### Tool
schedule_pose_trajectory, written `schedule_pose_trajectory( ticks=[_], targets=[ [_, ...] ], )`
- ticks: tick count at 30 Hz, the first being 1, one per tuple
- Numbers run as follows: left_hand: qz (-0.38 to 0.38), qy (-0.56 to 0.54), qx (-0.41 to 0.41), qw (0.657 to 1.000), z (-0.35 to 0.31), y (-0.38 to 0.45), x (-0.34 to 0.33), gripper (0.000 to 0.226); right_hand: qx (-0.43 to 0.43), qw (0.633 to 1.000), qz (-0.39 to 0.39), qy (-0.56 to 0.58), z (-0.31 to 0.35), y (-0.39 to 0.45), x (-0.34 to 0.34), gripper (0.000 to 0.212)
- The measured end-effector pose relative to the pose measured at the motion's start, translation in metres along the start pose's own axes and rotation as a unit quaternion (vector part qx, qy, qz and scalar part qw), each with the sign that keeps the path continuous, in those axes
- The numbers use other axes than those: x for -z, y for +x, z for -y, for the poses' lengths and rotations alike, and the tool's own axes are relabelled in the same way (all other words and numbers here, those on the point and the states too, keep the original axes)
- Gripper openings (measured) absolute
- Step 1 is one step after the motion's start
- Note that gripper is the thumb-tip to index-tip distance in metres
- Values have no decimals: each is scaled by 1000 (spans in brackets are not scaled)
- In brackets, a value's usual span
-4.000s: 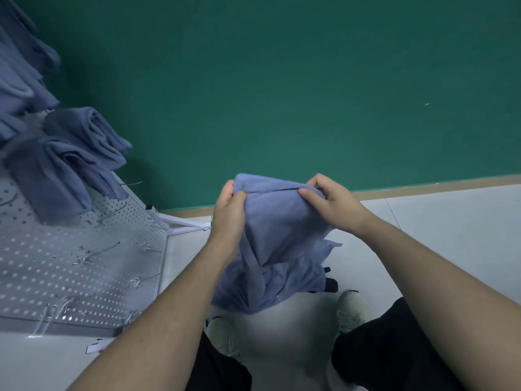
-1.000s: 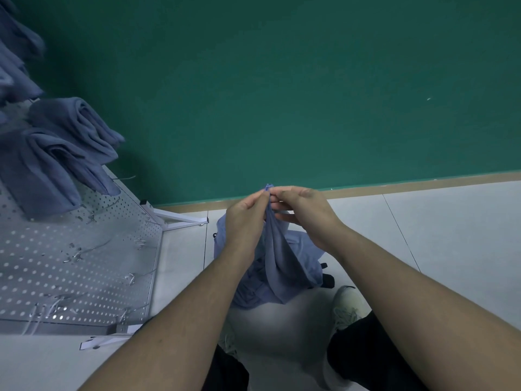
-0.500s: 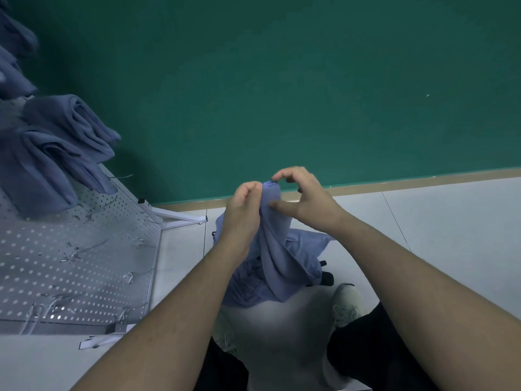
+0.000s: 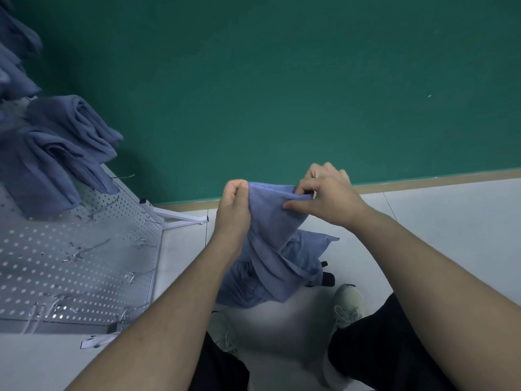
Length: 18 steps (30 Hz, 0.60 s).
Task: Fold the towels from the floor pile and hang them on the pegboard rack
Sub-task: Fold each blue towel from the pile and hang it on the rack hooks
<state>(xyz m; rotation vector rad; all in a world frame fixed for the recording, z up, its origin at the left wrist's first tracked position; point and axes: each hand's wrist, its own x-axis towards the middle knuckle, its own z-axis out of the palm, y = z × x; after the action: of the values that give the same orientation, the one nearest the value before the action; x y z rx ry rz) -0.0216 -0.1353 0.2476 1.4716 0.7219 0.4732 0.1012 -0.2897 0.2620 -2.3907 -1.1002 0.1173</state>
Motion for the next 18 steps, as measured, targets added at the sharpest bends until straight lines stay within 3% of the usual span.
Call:
schedule_pose_trajectory(
  ticks=[2,7,11,14,18],
  targets=[
    [-10,-1,-2,1000,0,1,2,20,28,999,-15,-27,-3,-2,5,31],
    [-32,60,-26,997,0,3,10,18,-16,996,91,-17,-8,-9,8,22],
    [-37,139,-88,986,0,0,15,17,-53,992,36,110,-5,-16,8,28],
    [-31,195,-144,970,1,-1,19,19,-85,969,-16,230,-1,-20,7,32],
    [-25,172,-159,972,-13,-14,19,18,-104,944,-45,309,7,-25,11,33]
  ],
)
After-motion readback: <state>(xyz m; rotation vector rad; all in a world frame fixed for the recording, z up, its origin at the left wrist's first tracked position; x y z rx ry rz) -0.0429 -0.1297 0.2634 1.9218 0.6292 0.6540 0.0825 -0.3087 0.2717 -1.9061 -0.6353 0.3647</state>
